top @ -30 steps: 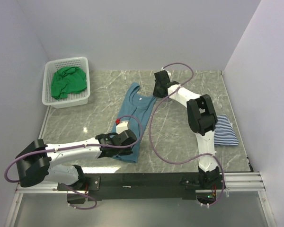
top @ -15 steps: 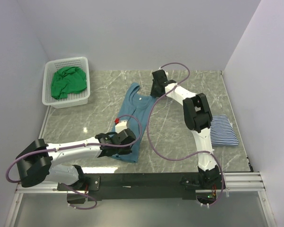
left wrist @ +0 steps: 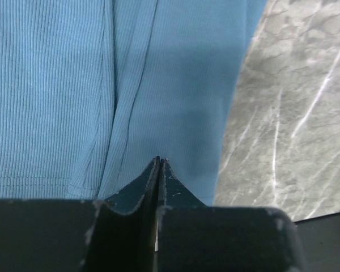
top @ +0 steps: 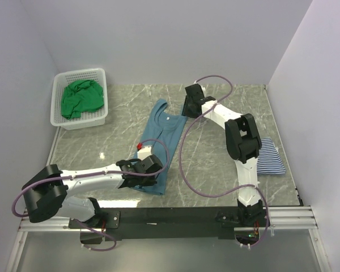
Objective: Fold and stack the tank tops
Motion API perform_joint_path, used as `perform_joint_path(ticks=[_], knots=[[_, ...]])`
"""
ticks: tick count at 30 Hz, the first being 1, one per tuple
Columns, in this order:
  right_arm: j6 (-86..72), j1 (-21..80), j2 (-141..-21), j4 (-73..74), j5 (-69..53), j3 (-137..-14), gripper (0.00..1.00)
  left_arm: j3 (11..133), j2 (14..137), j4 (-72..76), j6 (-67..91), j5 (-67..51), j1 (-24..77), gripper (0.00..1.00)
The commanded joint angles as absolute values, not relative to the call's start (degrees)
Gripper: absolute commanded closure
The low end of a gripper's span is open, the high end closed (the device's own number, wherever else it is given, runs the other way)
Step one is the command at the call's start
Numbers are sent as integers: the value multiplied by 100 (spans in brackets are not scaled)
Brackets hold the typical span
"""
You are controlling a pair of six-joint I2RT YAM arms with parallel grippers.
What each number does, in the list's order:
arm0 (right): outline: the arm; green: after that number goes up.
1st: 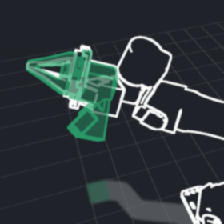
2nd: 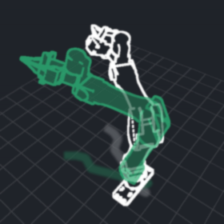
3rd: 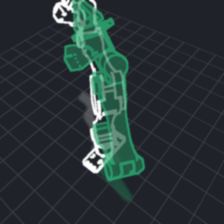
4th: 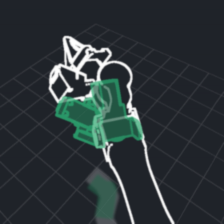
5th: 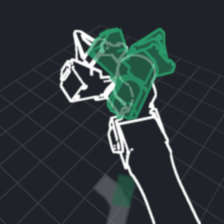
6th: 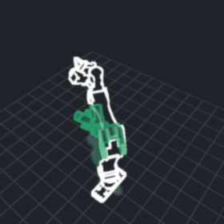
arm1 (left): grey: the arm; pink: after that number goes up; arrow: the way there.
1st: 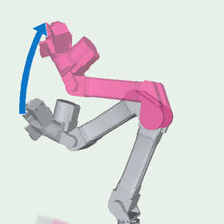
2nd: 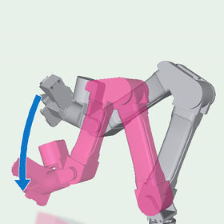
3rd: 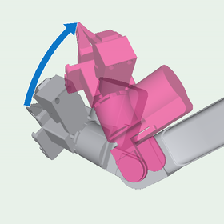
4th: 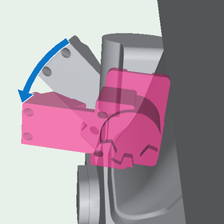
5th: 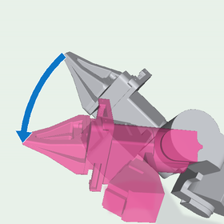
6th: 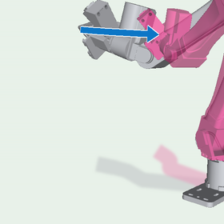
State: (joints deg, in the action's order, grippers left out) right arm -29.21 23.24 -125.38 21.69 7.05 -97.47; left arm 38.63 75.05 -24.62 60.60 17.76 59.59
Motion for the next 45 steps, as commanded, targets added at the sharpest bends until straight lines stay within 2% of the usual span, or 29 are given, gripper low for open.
perform_joint_path(ticks=[1, 15, 18, 19, 22, 24, 27, 45], knots=[[-3102, 2303, -12182, 2040, 564, -9502, 54, 3841, 7611, -2347, 5941, 1731, 5933, 94], [-3313, 2426, -12506, 1811, 18, -9290, 57, 3841, 8068, -2399, 6029, 1802, 5941, 99], [-3357, 2417, -12568, 1793, 18, -9281, 64, 3832, 8077, -2426, 6047, 1837, 5941, 99], [-3349, 2417, -12577, 1784, 18, -9281, 73, 3832, 8095, -2452, 6056, 1846, 5941, 100], [-3296, 2391, -12630, 1915, 140, -9386, 87, 3815, 8103, -2513, 6056, 1890, 5933, 99], [-3278, 2364, -12639, 2039, 219, -9483, 93, 3788, 8086, -2505, 6047, 1864, 5941, 99], [-3173, 2259, -12604, 2144, 360, -9589, 97, 3762, 8051, -2479, 6012, 1811, 5941, 100], [-2602, 1960, -13131, 2970, 869, -10766, 99, 3788, 7857, -1978, 5661, 1275, 5924, 99]])
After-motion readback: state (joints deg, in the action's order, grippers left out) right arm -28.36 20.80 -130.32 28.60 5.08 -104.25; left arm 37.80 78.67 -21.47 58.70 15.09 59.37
